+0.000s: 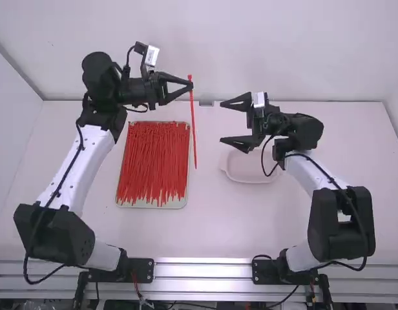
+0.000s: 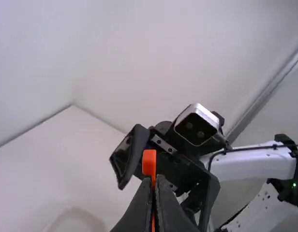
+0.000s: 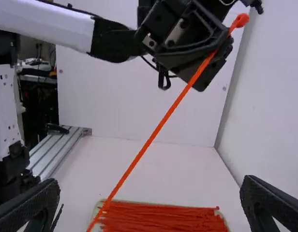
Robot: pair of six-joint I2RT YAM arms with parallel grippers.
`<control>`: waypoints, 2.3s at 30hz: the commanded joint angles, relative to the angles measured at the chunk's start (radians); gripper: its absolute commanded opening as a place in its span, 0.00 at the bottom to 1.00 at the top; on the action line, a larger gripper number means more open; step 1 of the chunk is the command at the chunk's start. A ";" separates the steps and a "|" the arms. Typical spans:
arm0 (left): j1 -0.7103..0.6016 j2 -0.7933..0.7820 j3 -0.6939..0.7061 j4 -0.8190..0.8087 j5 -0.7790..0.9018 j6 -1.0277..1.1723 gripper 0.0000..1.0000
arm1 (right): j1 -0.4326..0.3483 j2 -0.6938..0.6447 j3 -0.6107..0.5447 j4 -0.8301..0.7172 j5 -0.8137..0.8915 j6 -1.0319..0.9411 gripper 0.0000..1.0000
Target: Fasten the cable tie
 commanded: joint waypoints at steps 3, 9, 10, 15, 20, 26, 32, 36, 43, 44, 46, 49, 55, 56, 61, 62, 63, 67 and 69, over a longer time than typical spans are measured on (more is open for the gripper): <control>0.010 0.106 0.132 -0.085 -0.008 -0.043 0.02 | -0.028 -0.027 0.030 -0.001 -0.028 -0.002 1.00; 0.016 0.192 0.204 -0.109 -0.033 -0.171 0.02 | -0.030 -0.027 0.030 -0.052 -0.084 -0.215 1.00; 0.015 0.202 0.209 -0.109 -0.034 -0.192 0.02 | -0.029 -0.027 0.030 -0.060 -0.088 -0.257 1.00; 0.005 0.224 0.211 -0.110 -0.031 -0.335 0.02 | -0.008 -0.027 0.030 -0.074 -0.122 -0.473 1.00; 0.006 0.223 0.211 -0.109 0.006 -0.483 0.02 | -0.009 -0.027 0.030 -0.074 -0.122 -0.639 1.00; 0.005 0.223 0.211 -0.110 0.049 -0.606 0.03 | -0.009 -0.027 0.030 -0.074 -0.122 -0.884 1.00; 0.005 0.223 0.205 -0.113 0.072 -0.635 0.02 | 0.033 -0.027 0.030 -0.074 -0.122 -1.140 1.00; 0.005 0.223 0.188 -0.112 0.023 -0.668 0.02 | 0.069 -0.027 0.030 -0.074 -0.121 -1.229 1.00; 0.005 0.223 0.170 -0.112 -0.042 -0.685 0.02 | 0.155 -0.027 0.030 -0.073 -0.122 -1.304 0.99; 0.005 0.223 0.170 -0.110 -0.060 -0.688 0.02 | 0.171 -0.027 0.030 -0.074 -0.122 -1.317 1.00; 0.007 0.223 0.169 -0.109 -0.060 -0.688 0.02 | 0.180 -0.027 0.030 -0.074 -0.122 -1.317 1.00; 0.024 0.223 0.169 -0.109 -0.044 -0.687 0.02 | 0.191 -0.027 0.030 -0.072 -0.122 -1.313 0.99; 0.042 0.223 0.169 -0.109 -0.002 -0.684 0.02 | 0.190 -0.027 0.025 -0.070 -0.122 -1.313 0.99; 0.052 0.223 0.169 -0.109 0.005 -0.683 0.02 | 0.190 -0.027 0.019 -0.064 -0.122 -1.317 1.00; 0.054 0.223 0.169 -0.110 0.003 -0.681 0.02 | 0.199 -0.027 -0.023 0.046 -0.121 -1.313 0.89; 0.053 0.223 0.169 -0.111 0.004 -0.682 0.02 | 0.204 -0.027 -0.031 0.070 -0.121 -1.312 0.86; 0.049 0.223 0.169 -0.114 0.004 -0.682 0.02 | 0.207 -0.027 -0.039 0.096 -0.121 -1.313 0.82; 0.046 0.223 0.169 -0.156 -0.007 -0.680 0.02 | 0.216 -0.027 -0.062 0.121 -0.105 -1.332 0.64; 0.042 0.223 0.169 -0.168 -0.006 -0.681 0.03 | 0.212 -0.027 -0.066 0.121 -0.107 -1.347 0.62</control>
